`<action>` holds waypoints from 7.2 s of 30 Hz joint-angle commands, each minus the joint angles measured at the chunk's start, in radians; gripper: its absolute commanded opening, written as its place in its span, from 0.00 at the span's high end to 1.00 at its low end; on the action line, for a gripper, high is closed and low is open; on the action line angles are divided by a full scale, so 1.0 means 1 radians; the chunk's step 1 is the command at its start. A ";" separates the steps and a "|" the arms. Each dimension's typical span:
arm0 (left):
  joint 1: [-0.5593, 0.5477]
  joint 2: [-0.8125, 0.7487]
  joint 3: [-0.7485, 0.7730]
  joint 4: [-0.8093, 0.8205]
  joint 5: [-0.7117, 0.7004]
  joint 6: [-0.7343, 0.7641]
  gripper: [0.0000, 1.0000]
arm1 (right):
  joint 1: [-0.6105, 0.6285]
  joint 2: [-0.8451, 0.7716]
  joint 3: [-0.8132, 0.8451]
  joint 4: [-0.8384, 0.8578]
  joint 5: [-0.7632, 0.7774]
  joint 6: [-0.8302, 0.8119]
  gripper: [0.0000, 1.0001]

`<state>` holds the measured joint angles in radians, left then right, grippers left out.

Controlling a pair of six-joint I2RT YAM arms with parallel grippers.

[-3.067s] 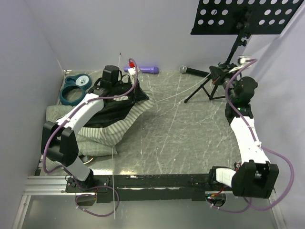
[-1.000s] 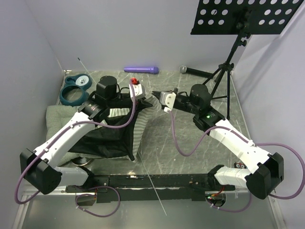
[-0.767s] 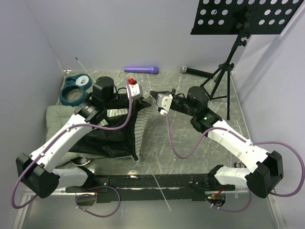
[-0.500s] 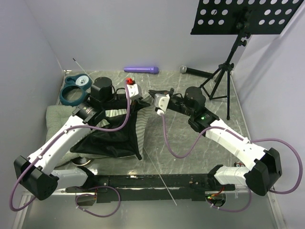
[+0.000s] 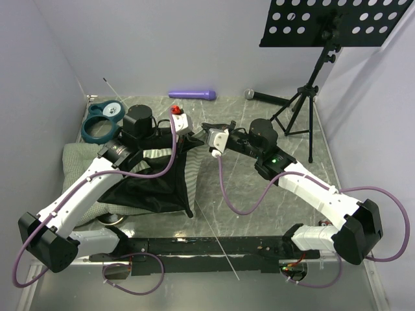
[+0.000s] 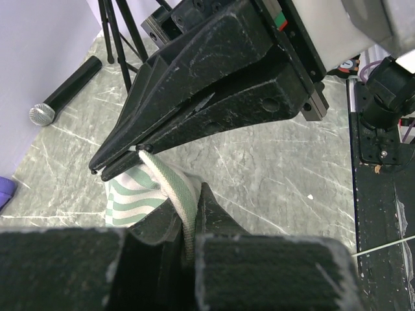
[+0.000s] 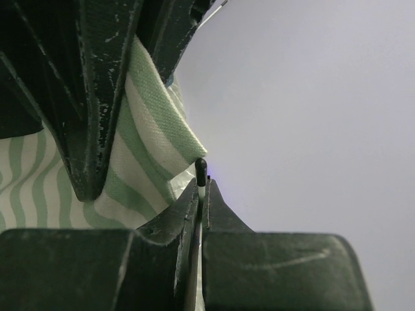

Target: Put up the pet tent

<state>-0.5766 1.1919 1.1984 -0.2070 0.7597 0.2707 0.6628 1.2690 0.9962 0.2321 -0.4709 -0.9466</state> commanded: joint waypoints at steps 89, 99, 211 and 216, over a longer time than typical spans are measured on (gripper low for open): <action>-0.035 -0.057 0.141 0.135 0.128 0.004 0.99 | 0.009 0.093 -0.073 -0.287 0.098 -0.043 1.00; -0.035 -0.031 0.136 0.095 0.102 0.001 0.99 | 0.026 0.084 -0.071 -0.284 0.098 -0.037 1.00; 0.080 -0.003 -0.057 0.029 0.132 0.087 0.53 | 0.021 -0.023 0.004 -0.453 0.006 0.127 1.00; 0.078 -0.006 -0.045 0.004 0.125 0.114 0.77 | 0.023 -0.022 0.024 -0.482 -0.028 0.131 1.00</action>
<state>-0.4961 1.1957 1.1118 -0.1902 0.8837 0.3424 0.6762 1.2251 1.0065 -0.0929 -0.4305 -0.8589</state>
